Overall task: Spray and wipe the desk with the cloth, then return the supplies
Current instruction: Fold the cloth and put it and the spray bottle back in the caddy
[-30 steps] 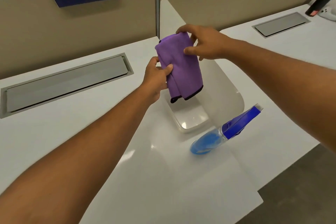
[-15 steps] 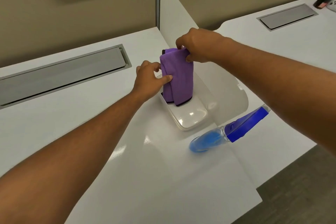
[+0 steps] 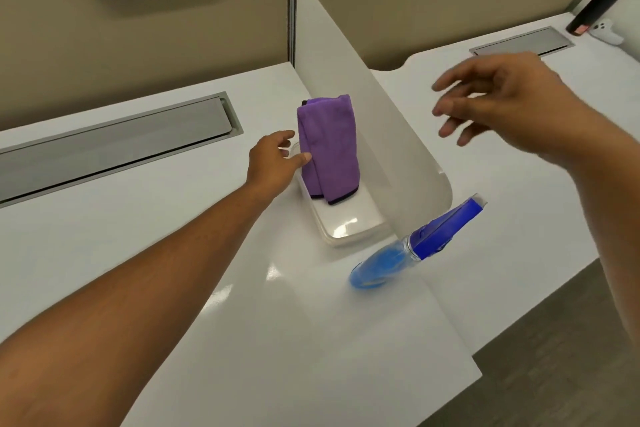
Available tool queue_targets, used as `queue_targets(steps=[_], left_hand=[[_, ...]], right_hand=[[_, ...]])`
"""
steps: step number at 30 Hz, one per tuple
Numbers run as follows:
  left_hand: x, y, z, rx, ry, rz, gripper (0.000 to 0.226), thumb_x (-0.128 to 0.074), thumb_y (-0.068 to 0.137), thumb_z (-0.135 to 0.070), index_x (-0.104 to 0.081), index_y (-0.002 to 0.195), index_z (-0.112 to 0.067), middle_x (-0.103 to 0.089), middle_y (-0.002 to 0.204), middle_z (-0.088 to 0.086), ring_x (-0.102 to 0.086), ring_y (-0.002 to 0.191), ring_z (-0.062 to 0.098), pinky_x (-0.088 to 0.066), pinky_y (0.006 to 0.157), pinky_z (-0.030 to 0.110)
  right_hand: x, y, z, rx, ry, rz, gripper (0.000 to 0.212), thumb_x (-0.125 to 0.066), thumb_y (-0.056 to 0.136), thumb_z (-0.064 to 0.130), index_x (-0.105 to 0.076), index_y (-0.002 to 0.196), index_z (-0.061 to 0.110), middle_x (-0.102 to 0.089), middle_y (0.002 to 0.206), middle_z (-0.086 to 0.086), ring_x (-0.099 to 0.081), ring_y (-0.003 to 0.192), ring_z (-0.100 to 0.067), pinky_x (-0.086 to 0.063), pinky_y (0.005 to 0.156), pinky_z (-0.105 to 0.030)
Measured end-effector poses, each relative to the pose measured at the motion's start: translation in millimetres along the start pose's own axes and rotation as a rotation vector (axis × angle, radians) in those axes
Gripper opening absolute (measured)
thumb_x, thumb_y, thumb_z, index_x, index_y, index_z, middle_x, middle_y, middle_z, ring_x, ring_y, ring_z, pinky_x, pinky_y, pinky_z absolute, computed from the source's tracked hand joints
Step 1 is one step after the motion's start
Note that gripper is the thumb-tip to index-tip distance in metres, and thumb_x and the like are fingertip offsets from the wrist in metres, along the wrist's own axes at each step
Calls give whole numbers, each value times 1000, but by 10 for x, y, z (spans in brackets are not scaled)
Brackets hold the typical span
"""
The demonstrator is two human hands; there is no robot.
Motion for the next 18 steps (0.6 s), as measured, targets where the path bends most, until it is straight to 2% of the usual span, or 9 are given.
queue_targets(steps=[3, 6, 8, 10, 11, 13, 15, 17, 18], left_hand=[[-29, -141, 179, 135, -92, -10, 76, -85, 94, -22, -51, 161, -11, -64, 139, 14, -70, 117, 31, -65, 99, 51], [-129, -290, 314, 280, -287, 59, 75, -83, 96, -19, -48, 161, -6, -67, 106, 11, -73, 94, 28, -69, 88, 49], [-196, -355, 352, 299, -346, 83, 72, -82, 97, -18, -49, 160, -5, -67, 96, 9, -74, 86, 25, -69, 87, 47], [-233, -394, 353, 288, -364, 81, 71, -81, 99, -17, -48, 160, -5, -66, 95, 9, -74, 85, 24, -69, 87, 47], [-243, -404, 351, 281, -366, 78, 71, -80, 99, -17, -48, 161, -6, -66, 96, 9, -74, 86, 24, -69, 87, 46], [-244, -415, 344, 273, -361, 76, 70, -79, 99, -18, -48, 161, -6, -65, 97, 9, -74, 87, 24, -69, 88, 46], [-227, -432, 335, 272, -352, 80, 70, -79, 100, -19, -48, 161, -7, -67, 98, 10, -76, 89, 24, -70, 87, 45], [-199, -461, 340, 271, -355, 85, 69, -77, 101, -19, -48, 162, -7, -69, 98, 9, -77, 90, 24, -71, 80, 39], [-185, -480, 347, 270, -364, 89, 68, -76, 101, -19, -47, 161, -6, -69, 98, 10, -77, 89, 24, -71, 76, 37]], right_hand=[[-32, -745, -451, -165, 168, -190, 15, -71, 94, -6, -73, 101, 7, -75, 91, -24, -78, 67, -24, -65, 58, -30], [-423, -1392, -900, -311, 247, -258, 30, -68, 91, -14, -73, 101, 13, -76, 98, -22, -79, 73, -18, -67, 66, -34], [-781, -1668, -1043, -363, 231, -211, 43, -77, 86, -7, -71, 114, 25, -79, 110, -1, -79, 93, -13, -67, 81, -35], [-1108, -1798, -1069, -378, 255, -141, 63, -89, 78, 9, -63, 128, 39, -72, 121, 21, -71, 111, 1, -62, 90, -25], [-1244, -1821, -1067, -372, 261, -121, 75, -93, 74, 18, -57, 135, 44, -66, 127, 28, -65, 116, 8, -57, 93, -20], [-1470, -1804, -1074, -357, 234, -136, 94, -97, 67, 36, -46, 144, 50, -57, 136, 35, -60, 121, 9, -50, 95, -18], [-1627, -1758, -1067, -349, 181, -216, 98, -95, 63, 52, -42, 144, 51, -49, 132, 46, -55, 118, 9, -47, 92, -15], [-1716, -1705, -1021, -315, 124, -299, 91, -93, 65, 55, -39, 138, 55, -43, 115, 61, -51, 109, 26, -42, 77, 2], [-1735, -1677, -1002, -300, 97, -340, 87, -93, 67, 53, -38, 135, 53, -43, 109, 62, -46, 104, 36, -39, 69, 7]])
Point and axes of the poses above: each hand's wrist, its own y-axis towards the middle knuckle, its own x-axis out of the back of the hand, z = x × y, the point moved 3 cm from there along y, towards the middle knuckle
